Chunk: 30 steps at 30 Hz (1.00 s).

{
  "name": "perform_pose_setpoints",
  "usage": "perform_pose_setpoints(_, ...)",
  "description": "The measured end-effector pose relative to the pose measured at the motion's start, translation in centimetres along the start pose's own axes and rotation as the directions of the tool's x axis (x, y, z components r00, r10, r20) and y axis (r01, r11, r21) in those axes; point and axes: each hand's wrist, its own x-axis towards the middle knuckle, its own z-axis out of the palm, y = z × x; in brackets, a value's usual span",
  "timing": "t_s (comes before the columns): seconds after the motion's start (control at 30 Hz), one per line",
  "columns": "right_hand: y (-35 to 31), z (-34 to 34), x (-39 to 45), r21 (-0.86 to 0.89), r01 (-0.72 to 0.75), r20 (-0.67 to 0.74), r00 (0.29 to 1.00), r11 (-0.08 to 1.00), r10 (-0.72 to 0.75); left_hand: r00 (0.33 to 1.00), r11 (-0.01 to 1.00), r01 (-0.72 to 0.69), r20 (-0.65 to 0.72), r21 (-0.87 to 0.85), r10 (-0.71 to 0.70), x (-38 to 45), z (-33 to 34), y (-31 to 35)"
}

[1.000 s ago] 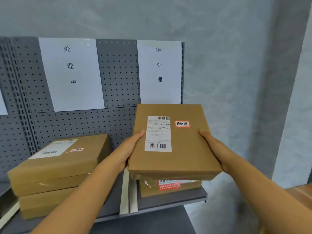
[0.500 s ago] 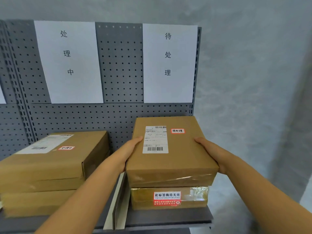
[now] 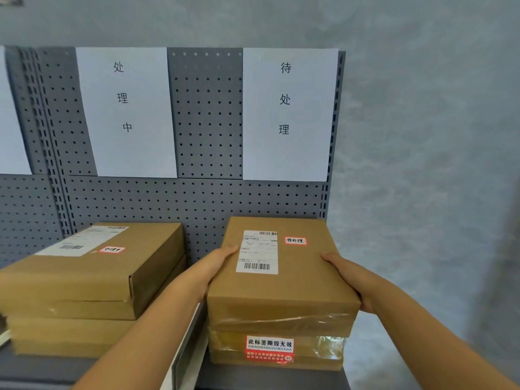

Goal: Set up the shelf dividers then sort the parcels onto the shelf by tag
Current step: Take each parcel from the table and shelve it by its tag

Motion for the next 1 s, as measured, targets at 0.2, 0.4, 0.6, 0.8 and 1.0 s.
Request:
perform_pose_setpoints(0.2, -0.1, 0.2, 0.0, -0.026, -0.010, -0.001, 1.000, 1.000, 0.010, 1.000, 1.000, 0.004, 0.001, -0.006, -0.003, 0.8, -0.1, -0.2)
perform_pose_setpoints(0.4, -0.3, 0.8, 0.3, -0.053, -0.022, -0.002, 1.000, 0.998, 0.022, 1.000, 1.000, 0.022, 0.009, 0.017, -0.022, 1.7, -1.0, -0.4)
perform_pose_setpoints(0.6, -0.4, 1.0, 0.8, -0.075, -0.033, -0.002, 0.999, 0.997, 0.033, 0.999, 0.997, 0.039, 0.005, 0.066, -0.040, 3.0, -1.5, -0.5)
perform_pose_setpoints(0.8, -0.6, 0.9, 1.3, -0.094, -0.056, 0.003, 0.998, 0.994, 0.057, 1.000, 0.989, 0.028, -0.008, 0.143, -0.027, 3.8, -1.7, -0.3)
perform_pose_setpoints(1.0, -0.6, 0.4, 1.8, -0.191, -0.083, -0.022, 0.996, 0.978, 0.081, 0.996, 0.962, 0.038, -0.082, 0.272, -0.016, 3.2, -1.2, 0.4)
